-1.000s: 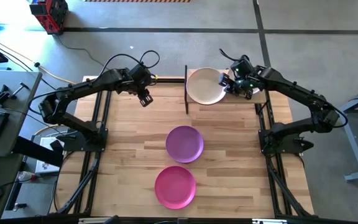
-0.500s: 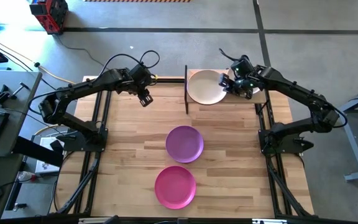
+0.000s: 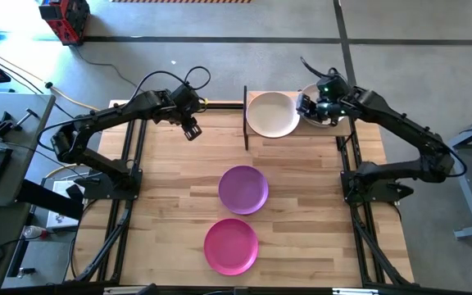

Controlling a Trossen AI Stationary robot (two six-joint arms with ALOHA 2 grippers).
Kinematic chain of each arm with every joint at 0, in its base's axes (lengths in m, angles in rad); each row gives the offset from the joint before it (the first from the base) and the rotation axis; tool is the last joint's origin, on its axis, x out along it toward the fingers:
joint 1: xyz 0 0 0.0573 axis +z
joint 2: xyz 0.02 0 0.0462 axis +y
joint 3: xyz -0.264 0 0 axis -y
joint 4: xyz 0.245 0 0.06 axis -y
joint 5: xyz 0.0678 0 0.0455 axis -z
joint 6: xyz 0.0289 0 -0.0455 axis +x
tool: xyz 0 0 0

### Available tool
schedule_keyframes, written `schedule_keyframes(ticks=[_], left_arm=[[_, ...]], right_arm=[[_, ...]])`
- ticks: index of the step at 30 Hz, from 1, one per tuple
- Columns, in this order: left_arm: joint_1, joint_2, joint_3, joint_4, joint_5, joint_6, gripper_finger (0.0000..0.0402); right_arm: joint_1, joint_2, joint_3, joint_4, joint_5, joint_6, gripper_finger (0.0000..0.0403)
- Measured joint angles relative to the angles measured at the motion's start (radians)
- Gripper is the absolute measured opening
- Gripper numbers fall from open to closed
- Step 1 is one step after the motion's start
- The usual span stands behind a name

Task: Place and stack plates onto a shelf
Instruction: Stack the violet plate on top of the white plate on the shelf

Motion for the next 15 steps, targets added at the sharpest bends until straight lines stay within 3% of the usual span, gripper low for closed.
schedule_keyframes(ticks=[9,15], left_arm=[[0.000,0.000,0.000,0.000,0.000,0.000,0.0133],[0.000,0.000,0.000,0.000,0.000,0.000,0.0133]], right_arm=[[0.082,-0.037,0.000,0.004,-0.184,-0.109,0.0089],[0.218,-0.037,0.000,0.004,-0.197,-0.107,0.0089]])
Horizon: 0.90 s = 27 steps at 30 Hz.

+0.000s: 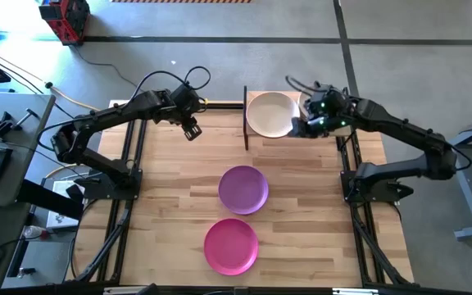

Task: Place and stack plates onto a shelf
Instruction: Stack the violet plate on top of the white plate on the shelf

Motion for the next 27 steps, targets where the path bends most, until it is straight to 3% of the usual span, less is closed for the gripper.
schedule_keyframes(ticks=[5,9,11,21,27], left_arm=[[0.000,0.000,0.000,0.019,0.000,-0.009,0.0133],[-0.011,0.000,0.000,0.033,0.000,-0.199,0.0133],[-0.015,0.000,0.000,0.052,0.000,-0.277,0.0133],[-0.020,0.000,0.001,0.101,0.001,-0.377,0.0133],[-0.022,0.000,0.001,0.172,0.054,-0.448,0.0133]], right_arm=[[0.140,0.000,0.000,0.000,0.087,0.059,0.0089],[0.252,0.000,0.000,0.000,0.175,0.139,0.0089],[0.294,0.000,0.000,0.000,0.184,0.165,0.0089],[0.461,0.000,0.000,0.000,0.254,0.175,0.0089],[0.542,0.001,0.000,-0.004,0.229,0.112,0.0089]])
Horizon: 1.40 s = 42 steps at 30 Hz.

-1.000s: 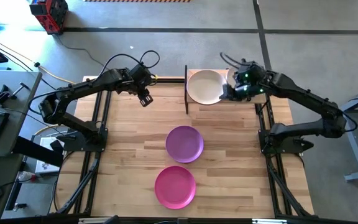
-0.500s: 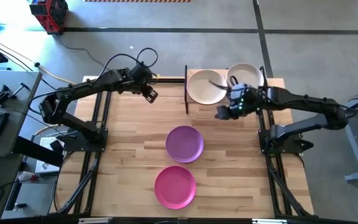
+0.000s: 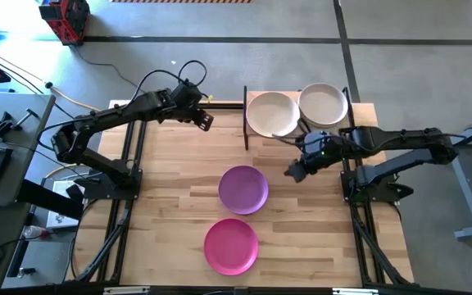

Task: Place and stack plates onto a shelf
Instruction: Stack the violet plate on top of the white plate on the shelf

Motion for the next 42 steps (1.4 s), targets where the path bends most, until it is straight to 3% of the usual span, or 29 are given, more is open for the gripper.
schedule_keyframes(ticks=[8,13,18,29,35,42], left_arm=[[0.000,0.000,0.000,0.094,0.002,-0.182,0.0133],[-0.004,0.000,0.000,0.114,0.153,-0.357,0.0133],[-0.102,0.000,-0.001,0.057,0.230,-0.480,0.0133],[-0.342,0.023,-0.049,0.038,0.145,-0.618,0.0133],[-0.433,0.112,-0.131,0.120,0.136,-0.693,0.0133],[-0.479,0.243,-0.135,0.209,0.136,-0.702,0.0133]], right_arm=[[0.120,0.000,0.000,-0.021,-0.026,-0.093,0.0089],[0.169,0.000,0.000,-0.064,-0.026,-0.121,0.0089],[0.199,0.000,0.000,-0.109,-0.027,-0.154,0.0089],[0.198,0.000,0.000,-0.116,-0.016,-0.220,0.0089],[0.198,0.000,0.000,-0.116,-0.016,-0.226,0.0089],[0.198,0.000,0.000,-0.116,-0.016,-0.225,0.0089]])
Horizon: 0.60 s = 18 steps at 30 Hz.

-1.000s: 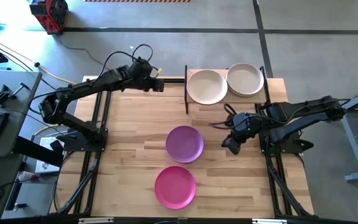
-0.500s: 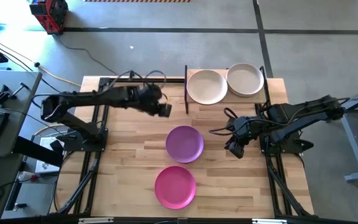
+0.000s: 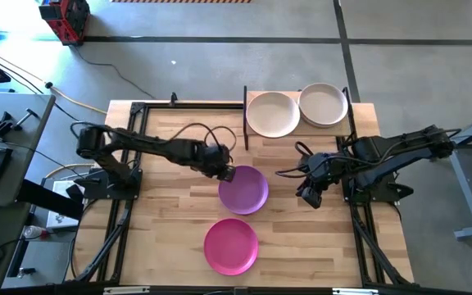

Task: Place and stack plates onto a shelf
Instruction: Stack the violet plate on top of the white plate on the shelf

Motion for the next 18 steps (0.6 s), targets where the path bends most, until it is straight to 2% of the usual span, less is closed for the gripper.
schedule_keyframes(ticks=[9,18], left_arm=[[0.002,0.129,0.000,0.025,0.018,-0.023,0.0133],[0.002,0.185,0.001,0.071,0.066,-0.022,0.0133]], right_arm=[[0.000,0.000,0.000,0.000,0.000,0.003,0.0089],[0.000,0.000,0.000,0.000,0.000,0.000,0.0089]])
